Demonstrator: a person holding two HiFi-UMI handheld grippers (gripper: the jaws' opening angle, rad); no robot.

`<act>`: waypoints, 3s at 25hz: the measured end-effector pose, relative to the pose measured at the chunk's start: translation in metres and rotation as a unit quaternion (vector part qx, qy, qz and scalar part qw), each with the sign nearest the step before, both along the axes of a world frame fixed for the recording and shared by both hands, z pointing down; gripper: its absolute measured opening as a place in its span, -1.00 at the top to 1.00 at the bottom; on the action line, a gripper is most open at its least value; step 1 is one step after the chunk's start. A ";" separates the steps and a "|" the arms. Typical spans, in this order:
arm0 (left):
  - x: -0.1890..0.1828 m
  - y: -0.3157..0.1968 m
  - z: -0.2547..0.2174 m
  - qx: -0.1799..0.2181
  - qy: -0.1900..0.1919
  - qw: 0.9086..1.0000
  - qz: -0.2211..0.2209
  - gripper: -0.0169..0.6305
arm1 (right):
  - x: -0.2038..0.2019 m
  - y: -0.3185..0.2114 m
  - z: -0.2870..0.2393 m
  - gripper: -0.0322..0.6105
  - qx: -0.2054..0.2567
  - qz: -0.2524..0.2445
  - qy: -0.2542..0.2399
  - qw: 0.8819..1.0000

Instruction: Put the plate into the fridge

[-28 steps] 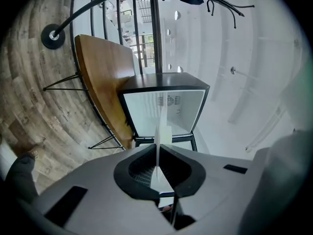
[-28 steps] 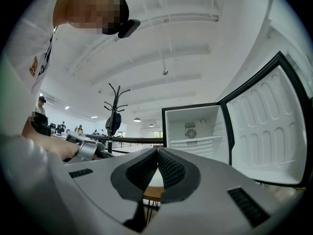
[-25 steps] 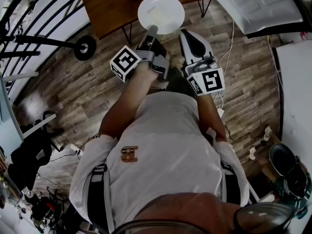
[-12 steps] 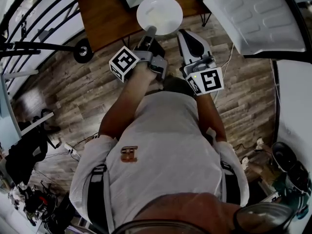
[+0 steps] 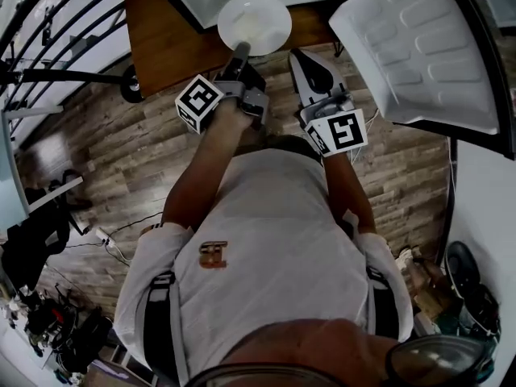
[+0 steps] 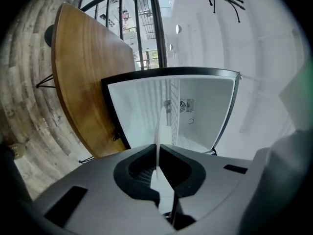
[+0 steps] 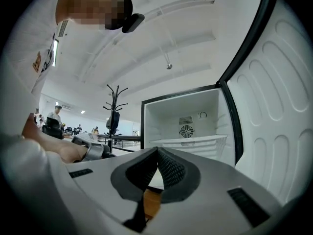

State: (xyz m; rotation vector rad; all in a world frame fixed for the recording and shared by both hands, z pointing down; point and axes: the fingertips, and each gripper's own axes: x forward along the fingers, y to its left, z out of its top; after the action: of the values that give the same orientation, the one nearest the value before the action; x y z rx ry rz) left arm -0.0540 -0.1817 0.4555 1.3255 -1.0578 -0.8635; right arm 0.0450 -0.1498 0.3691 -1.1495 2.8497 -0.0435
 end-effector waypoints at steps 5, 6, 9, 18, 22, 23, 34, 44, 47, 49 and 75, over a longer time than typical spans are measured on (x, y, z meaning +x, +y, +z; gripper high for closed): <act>0.010 -0.023 0.007 -0.004 0.002 1.000 -0.017 0.86 | 0.015 -0.019 0.005 0.79 -0.002 -0.016 0.001 1.000; 0.013 -0.027 0.010 -0.006 0.002 1.000 -0.020 0.86 | 0.020 -0.023 0.007 0.79 -0.003 -0.017 0.001 1.000; 0.017 -0.053 0.019 -0.016 0.002 0.999 -0.029 0.86 | 0.027 -0.045 0.013 0.79 -0.011 -0.021 0.001 1.000; 0.015 -0.091 0.033 -0.032 0.002 0.999 -0.035 0.86 | 0.033 -0.061 0.019 0.79 -0.025 -0.014 0.003 1.000; 0.019 -0.091 0.039 -0.034 0.008 0.999 -0.025 0.86 | 0.034 -0.051 0.016 0.79 -0.024 -0.003 0.007 1.000; 0.020 -0.093 0.040 -0.035 0.009 0.999 -0.022 0.86 | 0.034 -0.051 0.014 0.79 -0.023 0.000 0.009 1.000; 0.015 -0.130 0.067 -0.060 -0.004 0.998 -0.022 0.86 | 0.026 -0.063 0.014 0.79 -0.026 0.008 0.016 1.000; 0.011 -0.149 0.085 -0.081 -0.014 0.996 -0.021 0.86 | 0.023 -0.066 0.015 0.79 -0.031 0.015 0.020 0.999; 0.010 -0.155 0.091 -0.086 -0.016 0.996 -0.023 0.86 | 0.024 -0.069 0.017 0.79 -0.032 0.018 0.021 0.999; 0.011 -0.157 0.093 -0.090 -0.016 0.996 -0.023 0.86 | 0.025 -0.069 0.017 0.79 -0.033 0.020 0.022 0.999; 0.011 -0.169 0.099 -0.135 -0.051 0.989 0.000 0.86 | 0.018 -0.078 0.019 0.79 -0.034 0.024 0.018 0.999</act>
State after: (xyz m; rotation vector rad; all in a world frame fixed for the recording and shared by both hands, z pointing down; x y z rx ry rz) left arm -0.0429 -0.3503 0.5544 1.1496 -1.2103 -0.6313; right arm 0.0632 -0.2277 0.3886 -1.2422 2.8723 -0.1178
